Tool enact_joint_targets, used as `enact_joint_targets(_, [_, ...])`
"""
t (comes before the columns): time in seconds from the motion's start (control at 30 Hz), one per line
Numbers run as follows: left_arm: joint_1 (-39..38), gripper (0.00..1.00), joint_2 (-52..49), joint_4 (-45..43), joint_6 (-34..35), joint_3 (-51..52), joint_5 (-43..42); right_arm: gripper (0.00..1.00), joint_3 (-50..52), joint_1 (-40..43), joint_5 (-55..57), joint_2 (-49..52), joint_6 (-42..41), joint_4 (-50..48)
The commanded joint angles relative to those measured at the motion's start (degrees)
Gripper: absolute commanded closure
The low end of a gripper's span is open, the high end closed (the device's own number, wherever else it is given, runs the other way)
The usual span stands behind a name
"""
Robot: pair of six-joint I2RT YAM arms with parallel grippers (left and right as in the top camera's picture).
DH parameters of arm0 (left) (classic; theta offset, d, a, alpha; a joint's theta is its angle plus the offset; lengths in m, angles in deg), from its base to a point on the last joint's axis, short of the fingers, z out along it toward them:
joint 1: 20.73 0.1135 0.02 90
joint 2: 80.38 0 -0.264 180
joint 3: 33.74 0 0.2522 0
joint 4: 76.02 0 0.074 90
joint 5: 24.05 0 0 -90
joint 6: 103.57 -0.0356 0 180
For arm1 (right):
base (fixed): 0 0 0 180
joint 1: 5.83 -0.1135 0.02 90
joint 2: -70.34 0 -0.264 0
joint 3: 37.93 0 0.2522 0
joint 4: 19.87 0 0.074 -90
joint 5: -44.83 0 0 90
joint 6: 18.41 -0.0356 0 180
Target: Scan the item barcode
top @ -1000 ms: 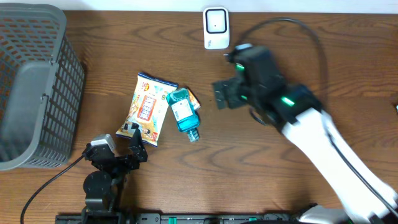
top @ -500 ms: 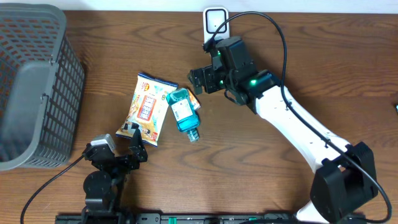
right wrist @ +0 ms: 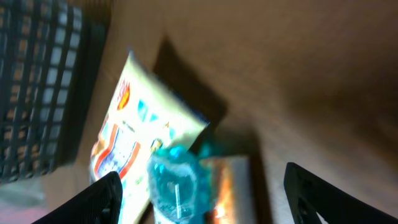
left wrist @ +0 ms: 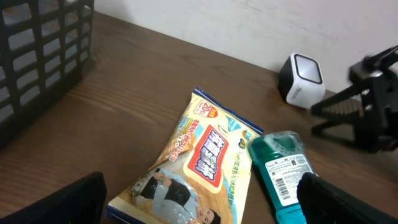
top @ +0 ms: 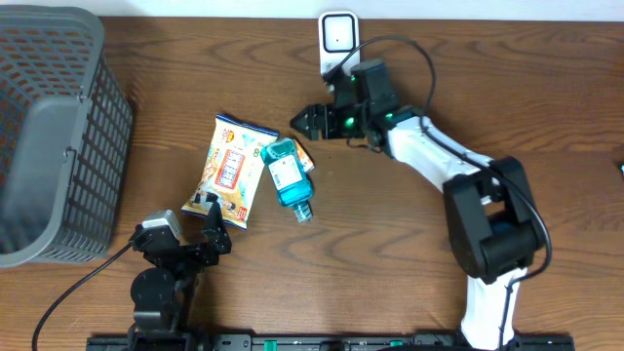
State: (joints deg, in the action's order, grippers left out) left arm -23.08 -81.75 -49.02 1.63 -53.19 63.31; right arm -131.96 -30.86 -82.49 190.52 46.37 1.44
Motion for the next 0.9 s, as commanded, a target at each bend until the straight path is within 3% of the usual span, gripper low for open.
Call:
enact_joint_targets(0.0, [0.2,0.02,0.0,0.37,-0.31,1.46,0.7,0.23,-0.35,-2.89,-5.46,0.15,-2.21,-0.35])
enact_joint_targets(0.33, [0.2,0.02,0.0,0.37,-0.31,1.46,0.7,0.24,-0.37,-7.32,-0.37,0.5,-2.4,5.09])
enact_joint_targets(0.87, [0.2,0.02,0.0,0.37,-0.31,1.46,0.7,0.24,-0.35,-8.87,3.17,2.34,6.12,18.45])
